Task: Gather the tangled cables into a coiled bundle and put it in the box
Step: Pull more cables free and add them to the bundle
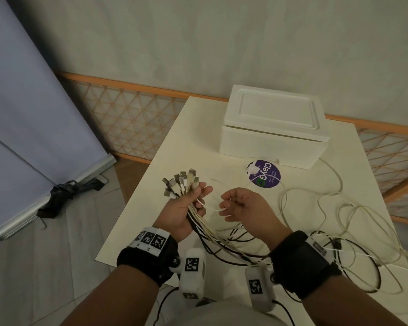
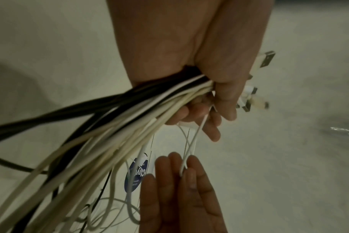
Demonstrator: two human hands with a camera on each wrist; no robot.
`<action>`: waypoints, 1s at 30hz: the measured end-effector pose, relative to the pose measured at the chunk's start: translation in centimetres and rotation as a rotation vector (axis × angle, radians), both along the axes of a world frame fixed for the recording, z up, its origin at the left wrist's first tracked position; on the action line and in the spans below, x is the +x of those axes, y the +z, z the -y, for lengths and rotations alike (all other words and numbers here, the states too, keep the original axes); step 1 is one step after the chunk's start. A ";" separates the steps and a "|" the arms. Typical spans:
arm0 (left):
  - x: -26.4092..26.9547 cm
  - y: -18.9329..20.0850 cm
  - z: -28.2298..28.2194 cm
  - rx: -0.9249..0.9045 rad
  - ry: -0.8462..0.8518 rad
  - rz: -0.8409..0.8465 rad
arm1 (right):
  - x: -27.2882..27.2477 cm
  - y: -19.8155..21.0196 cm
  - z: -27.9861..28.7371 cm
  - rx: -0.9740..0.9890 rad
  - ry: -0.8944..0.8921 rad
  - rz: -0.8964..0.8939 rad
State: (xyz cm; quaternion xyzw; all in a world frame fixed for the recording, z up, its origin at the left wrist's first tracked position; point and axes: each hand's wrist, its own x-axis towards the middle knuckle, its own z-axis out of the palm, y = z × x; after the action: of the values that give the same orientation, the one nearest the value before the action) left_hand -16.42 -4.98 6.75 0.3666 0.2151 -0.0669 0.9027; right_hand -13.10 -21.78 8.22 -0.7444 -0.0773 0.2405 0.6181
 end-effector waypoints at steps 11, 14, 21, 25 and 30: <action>0.7 -1.0 0.2 0.025 0.063 -0.147 | 0.8 0.1 0.9 -0.682 0.307 0.452; 1.3 -1.2 0.0 -0.078 0.131 -0.163 | 1.6 -1.0 2.7 -0.961 0.345 0.637; 3.7 -2.2 -1.6 -0.041 0.308 -0.191 | 4.5 -1.4 9.9 -1.165 0.229 0.745; 5.3 -2.3 -3.0 0.017 0.415 -0.191 | 6.4 -1.7 14.3 -1.367 0.242 0.623; 5.7 -3.0 -6.0 0.075 0.507 -0.250 | 7.9 -1.8 22.8 -1.490 0.026 0.419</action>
State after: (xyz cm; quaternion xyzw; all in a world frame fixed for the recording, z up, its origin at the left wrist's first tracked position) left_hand -10.74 1.03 3.73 0.3234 0.4118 0.1242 0.8429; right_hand -5.21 -44.56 6.46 -0.9928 -0.0192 0.0903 -0.0761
